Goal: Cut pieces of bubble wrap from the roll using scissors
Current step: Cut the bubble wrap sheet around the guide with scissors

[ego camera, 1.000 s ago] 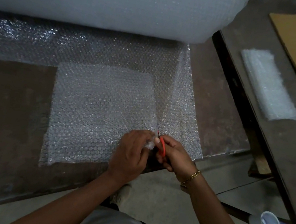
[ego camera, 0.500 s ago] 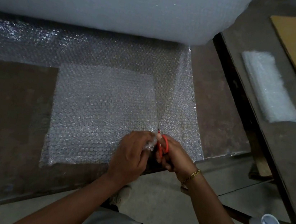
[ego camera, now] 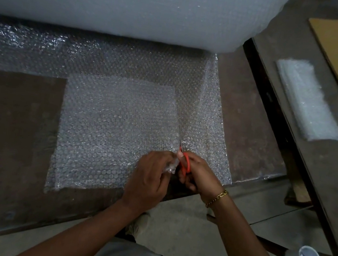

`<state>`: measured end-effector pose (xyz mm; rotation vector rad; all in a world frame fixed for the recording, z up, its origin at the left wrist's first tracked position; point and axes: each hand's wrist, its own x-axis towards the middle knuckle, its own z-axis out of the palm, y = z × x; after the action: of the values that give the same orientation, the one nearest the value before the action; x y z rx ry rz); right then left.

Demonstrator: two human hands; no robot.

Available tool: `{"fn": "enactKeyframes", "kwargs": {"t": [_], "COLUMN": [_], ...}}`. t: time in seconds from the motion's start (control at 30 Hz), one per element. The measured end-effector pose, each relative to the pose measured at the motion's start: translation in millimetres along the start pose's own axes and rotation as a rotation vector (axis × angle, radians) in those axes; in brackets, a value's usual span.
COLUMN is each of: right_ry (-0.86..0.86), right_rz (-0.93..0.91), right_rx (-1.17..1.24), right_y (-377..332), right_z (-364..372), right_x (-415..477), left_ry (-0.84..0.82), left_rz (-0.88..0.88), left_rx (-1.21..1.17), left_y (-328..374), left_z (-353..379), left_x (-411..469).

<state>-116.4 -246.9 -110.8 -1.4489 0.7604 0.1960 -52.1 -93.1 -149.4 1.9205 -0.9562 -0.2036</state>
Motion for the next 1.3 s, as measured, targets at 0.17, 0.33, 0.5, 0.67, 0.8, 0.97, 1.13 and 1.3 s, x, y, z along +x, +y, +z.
{"fn": "enactKeyframes", "kwargs": {"t": [0.17,0.33,0.5,0.67,0.8,0.97,1.13,1.3], "right_ry": [0.009,0.009,0.002,0.001,0.019,0.029,0.029,0.035], "right_rz": [0.009,0.011,0.042,0.030,0.004,0.020,0.008,-0.005], "right_rx": [-0.014,0.008,0.025,0.021,0.006,-0.007,-0.009,-0.003], "right_y": [2,1,2,9,-3,-12,-12,-11], "right_z": [-1,-2,-4,-3,0,-1,-1,-1], "right_x": [-1,-2,-10,-15,-5,3,6,6], "left_ry": [-0.006,-0.020,-0.009,-0.008,-0.008,0.010,0.013,0.006], "left_rz": [0.004,-0.007,0.005,-0.004,0.002,0.013,0.024,0.018], "left_rx": [-0.007,-0.010,-0.029,-0.011,-0.009,-0.008,-0.013,-0.013], "left_y": [1,-1,-1,-3,-2,-4,-4,-4], "left_z": [0,0,-1,1,0,2,2,3], "left_x": [0,0,0,-2,-1,-1,-1,-1]}}
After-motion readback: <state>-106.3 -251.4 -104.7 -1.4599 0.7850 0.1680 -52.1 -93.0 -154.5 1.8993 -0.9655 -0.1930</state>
